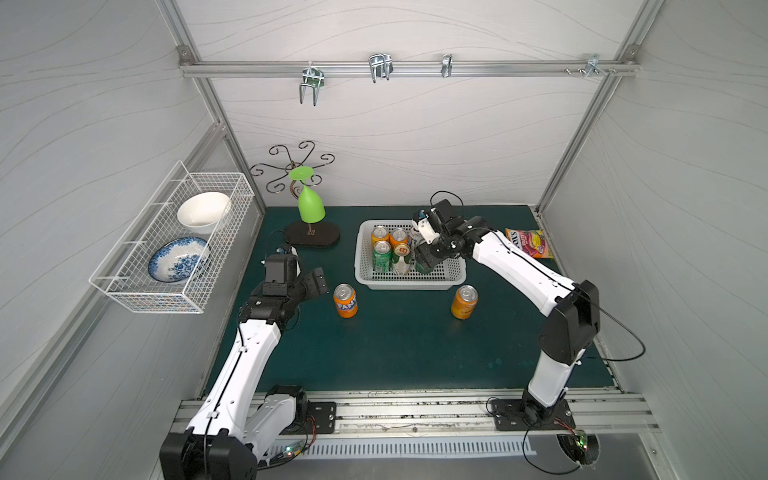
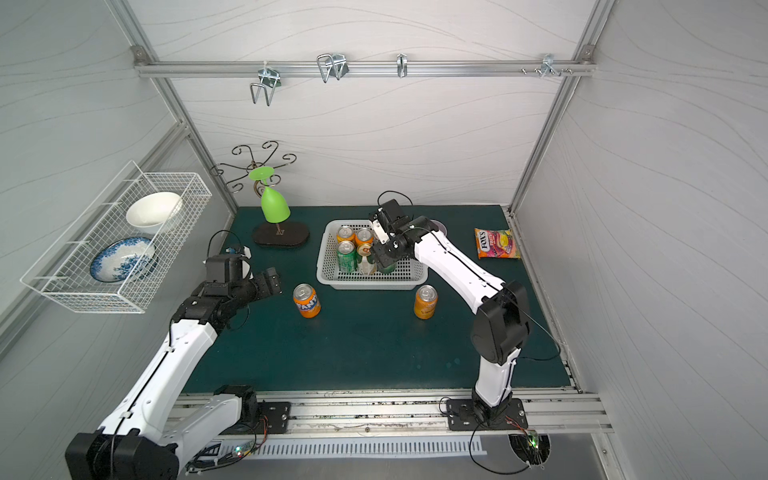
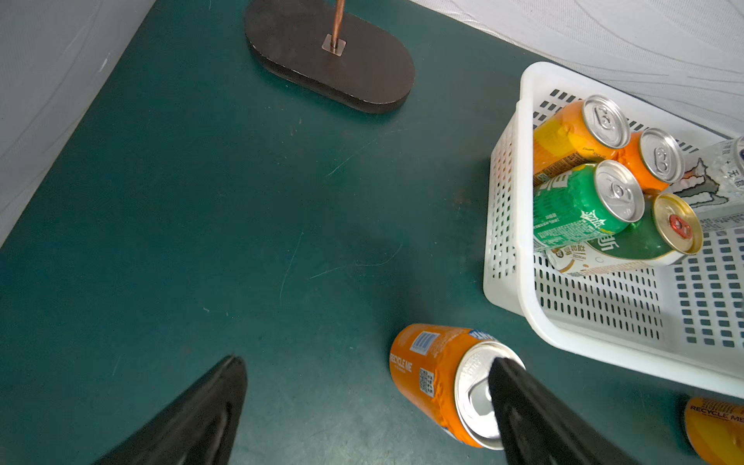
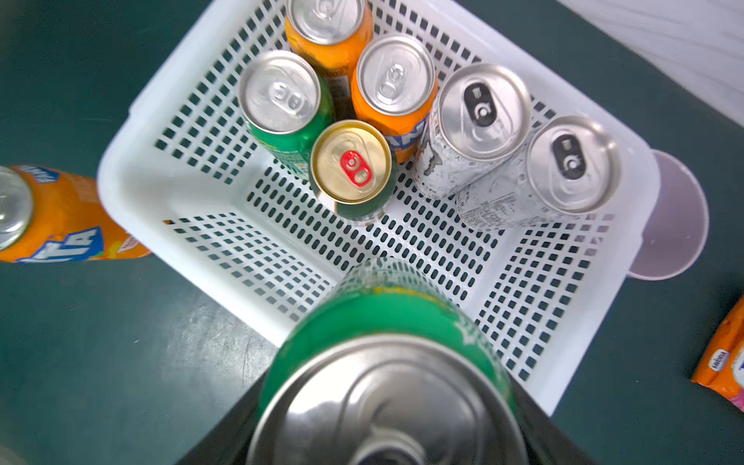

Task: Take out the drinks from the basket
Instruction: Pick up the drink from the basket, then place the drink at the center of the board.

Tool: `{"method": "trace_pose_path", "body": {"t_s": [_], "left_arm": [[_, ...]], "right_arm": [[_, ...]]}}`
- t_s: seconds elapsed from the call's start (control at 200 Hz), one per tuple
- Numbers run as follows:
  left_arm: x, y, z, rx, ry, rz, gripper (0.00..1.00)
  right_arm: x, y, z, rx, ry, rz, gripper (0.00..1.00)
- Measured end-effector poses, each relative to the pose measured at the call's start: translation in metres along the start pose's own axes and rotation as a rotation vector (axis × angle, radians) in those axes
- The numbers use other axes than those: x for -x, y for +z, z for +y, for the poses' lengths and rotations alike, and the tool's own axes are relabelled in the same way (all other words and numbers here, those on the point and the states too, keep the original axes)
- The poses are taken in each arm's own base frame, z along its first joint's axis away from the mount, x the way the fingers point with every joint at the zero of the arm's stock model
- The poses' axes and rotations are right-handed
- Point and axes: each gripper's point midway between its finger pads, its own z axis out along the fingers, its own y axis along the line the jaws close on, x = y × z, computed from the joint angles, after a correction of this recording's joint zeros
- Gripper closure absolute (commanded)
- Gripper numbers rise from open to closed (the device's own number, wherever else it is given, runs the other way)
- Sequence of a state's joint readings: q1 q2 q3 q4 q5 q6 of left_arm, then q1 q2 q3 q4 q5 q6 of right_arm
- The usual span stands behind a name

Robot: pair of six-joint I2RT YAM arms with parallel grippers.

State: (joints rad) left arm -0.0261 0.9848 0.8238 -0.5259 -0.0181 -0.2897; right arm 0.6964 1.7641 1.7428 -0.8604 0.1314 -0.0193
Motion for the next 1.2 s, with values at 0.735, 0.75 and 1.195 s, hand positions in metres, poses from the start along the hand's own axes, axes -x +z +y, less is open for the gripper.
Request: {"method": "trace_pose_path", "body": {"t_s": [0.735,0.75,1.195], "left_arm": [[-0.004,0.006,-0.001,-0.006,0.001,0.028,0.01],[-0.004,0.006,-0.001,-0.006,0.001,0.028,0.02],[-0.005,0.007,-0.001,-0.006,0.002,0.03,0.02]], "right_arm": [[0.018,-0.057,0.138,0.19,-0.241,-0.069,0.52],[0.017,-0.055,0.14,0.193,-0.244,-0.064,0.52],[0.002,-0.013,0.184,0.254,-0.284,-0.005,0.52]]}}
